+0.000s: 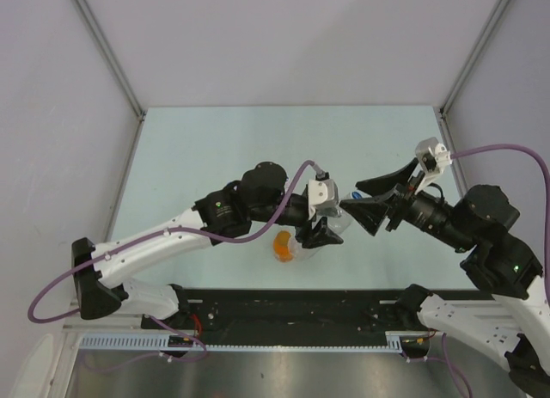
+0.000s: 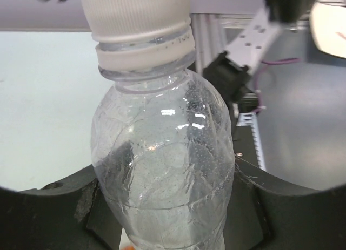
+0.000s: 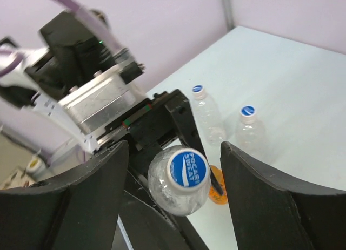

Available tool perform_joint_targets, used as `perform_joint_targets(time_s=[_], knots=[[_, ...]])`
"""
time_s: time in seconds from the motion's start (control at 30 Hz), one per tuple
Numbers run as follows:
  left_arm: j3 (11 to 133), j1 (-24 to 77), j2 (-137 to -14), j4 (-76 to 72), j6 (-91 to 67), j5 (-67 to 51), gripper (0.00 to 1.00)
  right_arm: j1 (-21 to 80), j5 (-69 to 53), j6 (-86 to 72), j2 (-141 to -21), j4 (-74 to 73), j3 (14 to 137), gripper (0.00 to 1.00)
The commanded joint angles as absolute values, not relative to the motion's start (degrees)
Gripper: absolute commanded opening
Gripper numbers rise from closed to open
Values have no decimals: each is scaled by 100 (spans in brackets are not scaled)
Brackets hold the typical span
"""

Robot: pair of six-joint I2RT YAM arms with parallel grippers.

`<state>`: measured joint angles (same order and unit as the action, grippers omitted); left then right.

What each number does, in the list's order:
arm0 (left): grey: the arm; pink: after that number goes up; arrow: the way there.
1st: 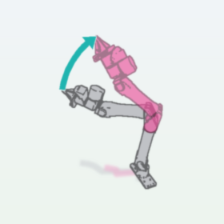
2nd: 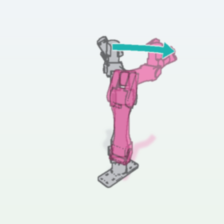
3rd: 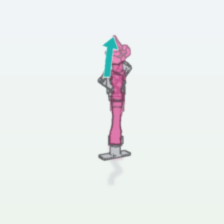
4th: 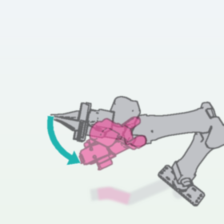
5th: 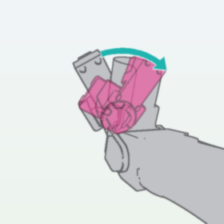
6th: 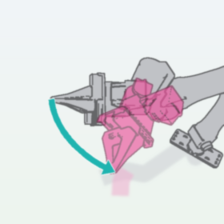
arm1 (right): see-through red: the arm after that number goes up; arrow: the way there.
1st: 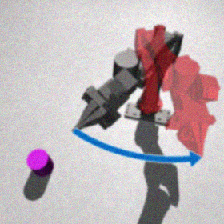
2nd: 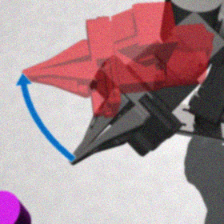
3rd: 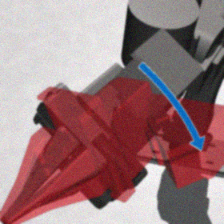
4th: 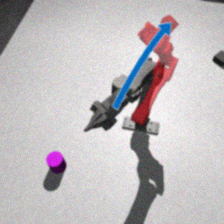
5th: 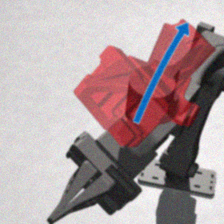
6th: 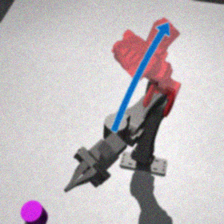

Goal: Unscrew the bottle caps

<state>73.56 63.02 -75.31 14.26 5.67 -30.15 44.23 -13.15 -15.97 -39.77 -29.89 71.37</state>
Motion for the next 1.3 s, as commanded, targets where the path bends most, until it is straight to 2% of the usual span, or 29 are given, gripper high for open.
perform_joint_targets(time_s=[0.0, 0.3, 0.87, 1.03, 1.27], knots=[[7348, 6284, -7348, 1151, 712, -1576, 0, 4412, -89, -2196, -3911, -3015, 7286, 73], [7233, 6390, -7260, 949, 703, -203, 0, 4403, 421, -2970, -4280, -3296, 7277, 73], [7189, 6557, -7233, 1011, 879, -88, 0, 4403, 747, -3129, -4447, -2874, 7260, 70], [7189, 6574, -7242, 1028, 888, -114, 0, 4403, 686, -3138, -4509, -2804, 7260, 67], [7181, 6592, -7269, 1019, 888, -141, 0, 4403, 607, -3120, -4535, -2734, 7251, 54]])
